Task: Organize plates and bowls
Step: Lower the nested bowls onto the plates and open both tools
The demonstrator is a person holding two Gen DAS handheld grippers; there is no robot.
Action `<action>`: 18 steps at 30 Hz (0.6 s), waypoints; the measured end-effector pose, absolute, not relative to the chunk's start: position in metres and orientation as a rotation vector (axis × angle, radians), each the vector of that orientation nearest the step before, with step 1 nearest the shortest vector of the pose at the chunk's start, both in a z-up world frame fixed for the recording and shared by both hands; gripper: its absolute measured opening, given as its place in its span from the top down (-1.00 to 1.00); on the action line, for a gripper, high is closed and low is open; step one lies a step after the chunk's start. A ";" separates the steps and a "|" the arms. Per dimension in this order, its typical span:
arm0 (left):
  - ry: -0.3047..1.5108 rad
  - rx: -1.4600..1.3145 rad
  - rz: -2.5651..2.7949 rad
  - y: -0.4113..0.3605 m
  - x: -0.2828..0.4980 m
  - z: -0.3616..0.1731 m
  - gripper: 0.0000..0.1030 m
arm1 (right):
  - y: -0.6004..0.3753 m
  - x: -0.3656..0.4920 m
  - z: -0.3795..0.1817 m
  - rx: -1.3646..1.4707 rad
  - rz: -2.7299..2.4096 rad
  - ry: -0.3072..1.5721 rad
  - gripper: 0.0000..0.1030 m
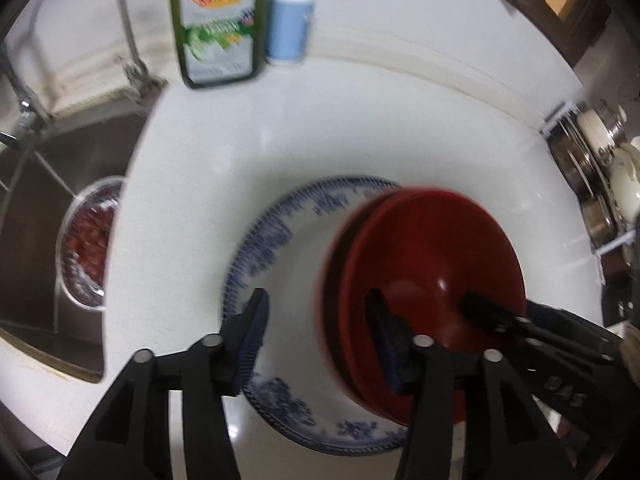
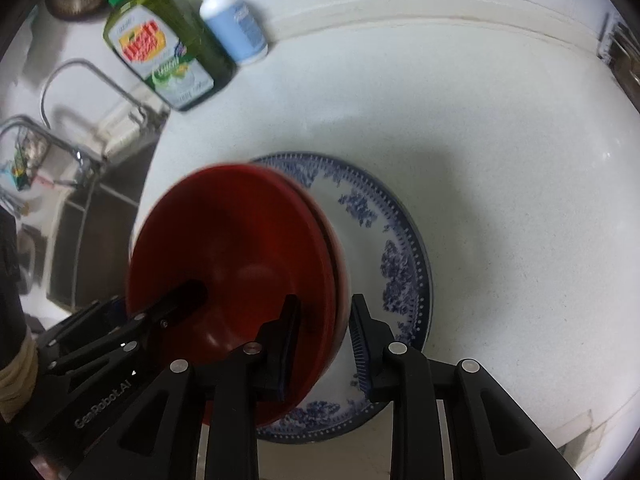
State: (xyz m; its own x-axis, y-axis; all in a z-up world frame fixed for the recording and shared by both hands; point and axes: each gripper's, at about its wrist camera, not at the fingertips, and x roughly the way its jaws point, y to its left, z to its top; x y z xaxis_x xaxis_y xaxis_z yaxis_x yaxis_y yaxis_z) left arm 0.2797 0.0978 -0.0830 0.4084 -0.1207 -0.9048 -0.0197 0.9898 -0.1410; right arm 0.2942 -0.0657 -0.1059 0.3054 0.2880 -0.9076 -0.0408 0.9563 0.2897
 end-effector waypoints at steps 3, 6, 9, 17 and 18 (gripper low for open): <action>1.061 -0.082 -0.038 0.096 0.271 -0.068 -0.22 | -0.072 0.287 -0.092 0.219 0.175 1.166 0.09; 0.971 -0.030 -0.011 0.092 0.261 -0.052 -0.39 | -0.077 0.277 -0.074 0.194 0.140 1.079 -0.04; 0.907 -0.012 0.006 0.087 0.249 -0.038 -0.39 | -0.080 0.263 -0.056 0.158 0.116 0.983 -0.24; 0.793 -0.009 0.031 0.067 0.196 -0.016 -0.72 | -0.101 0.219 -0.026 0.114 0.087 0.778 -0.48; 0.782 -0.019 0.034 0.065 0.188 -0.012 -0.79 | -0.104 0.212 -0.023 0.114 0.093 0.767 -0.48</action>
State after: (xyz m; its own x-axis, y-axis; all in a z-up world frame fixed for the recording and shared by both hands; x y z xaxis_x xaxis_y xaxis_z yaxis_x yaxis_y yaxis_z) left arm 0.1877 0.0647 -0.0124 0.7091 0.0235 -0.7047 -0.0375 0.9993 -0.0045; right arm 0.2117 -0.1036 -0.0231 0.7166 0.1256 -0.6861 -0.0422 0.9897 0.1371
